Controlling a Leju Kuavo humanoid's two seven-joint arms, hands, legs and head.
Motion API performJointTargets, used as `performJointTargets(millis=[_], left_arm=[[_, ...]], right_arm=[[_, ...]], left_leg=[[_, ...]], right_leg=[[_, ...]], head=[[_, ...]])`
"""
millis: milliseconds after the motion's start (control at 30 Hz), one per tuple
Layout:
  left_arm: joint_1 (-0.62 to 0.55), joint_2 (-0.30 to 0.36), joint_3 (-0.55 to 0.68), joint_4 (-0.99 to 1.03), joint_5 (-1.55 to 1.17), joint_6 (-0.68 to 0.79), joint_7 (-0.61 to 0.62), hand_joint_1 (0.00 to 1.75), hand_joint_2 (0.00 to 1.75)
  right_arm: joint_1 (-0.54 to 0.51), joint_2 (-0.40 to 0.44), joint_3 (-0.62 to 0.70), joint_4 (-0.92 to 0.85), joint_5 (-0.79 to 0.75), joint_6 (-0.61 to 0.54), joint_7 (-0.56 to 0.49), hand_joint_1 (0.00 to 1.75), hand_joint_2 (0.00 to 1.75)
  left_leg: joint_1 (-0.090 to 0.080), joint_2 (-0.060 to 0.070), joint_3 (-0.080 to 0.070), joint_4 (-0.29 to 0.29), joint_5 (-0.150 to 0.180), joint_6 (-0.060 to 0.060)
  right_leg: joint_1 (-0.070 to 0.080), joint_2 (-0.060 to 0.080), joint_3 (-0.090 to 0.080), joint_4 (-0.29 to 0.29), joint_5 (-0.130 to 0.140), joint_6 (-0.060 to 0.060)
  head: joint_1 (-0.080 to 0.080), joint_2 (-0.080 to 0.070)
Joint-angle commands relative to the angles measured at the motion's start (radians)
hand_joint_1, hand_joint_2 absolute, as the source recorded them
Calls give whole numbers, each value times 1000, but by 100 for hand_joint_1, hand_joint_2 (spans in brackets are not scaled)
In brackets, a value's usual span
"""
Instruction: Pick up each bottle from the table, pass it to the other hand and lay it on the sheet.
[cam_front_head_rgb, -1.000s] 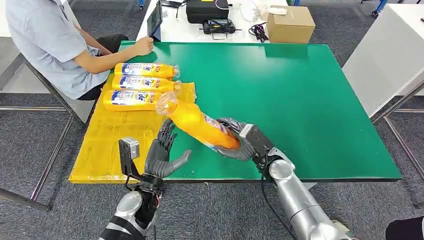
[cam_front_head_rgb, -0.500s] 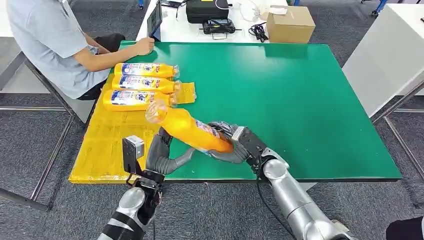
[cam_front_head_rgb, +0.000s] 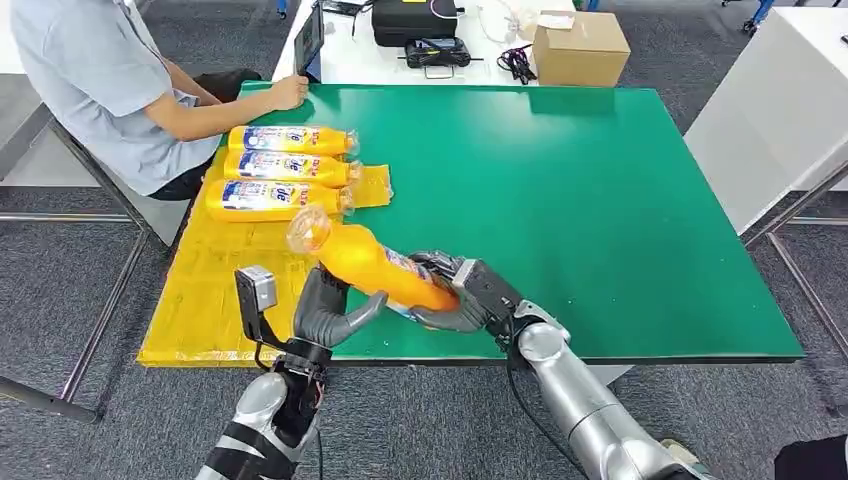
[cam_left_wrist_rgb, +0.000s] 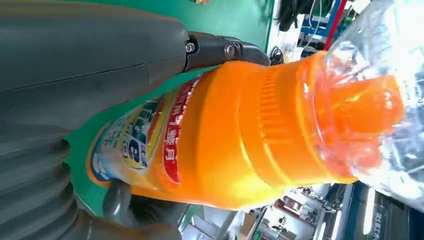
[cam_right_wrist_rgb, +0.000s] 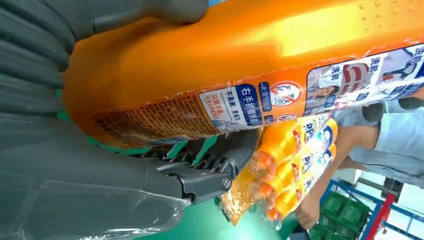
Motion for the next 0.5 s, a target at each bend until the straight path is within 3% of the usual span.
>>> performJointTargets(millis=[33, 500], left_arm=[[-45, 9, -9, 54, 0, -2, 5, 0, 175], [-45, 3, 0, 56, 29, 10, 20, 0, 175]], right_arm=[[-58, 1, 38, 79, 4, -3, -4, 175, 175], [-58, 6, 38, 90, 13, -18, 1, 175, 175]], left_leg=[[2, 2, 2, 0, -1, -3], [2, 3, 2, 0, -1, -3]], right_leg=[[2, 2, 1, 0, 0, -3], [2, 2, 2, 0, 0, -4]], head=[[0, 0], [0, 0]])
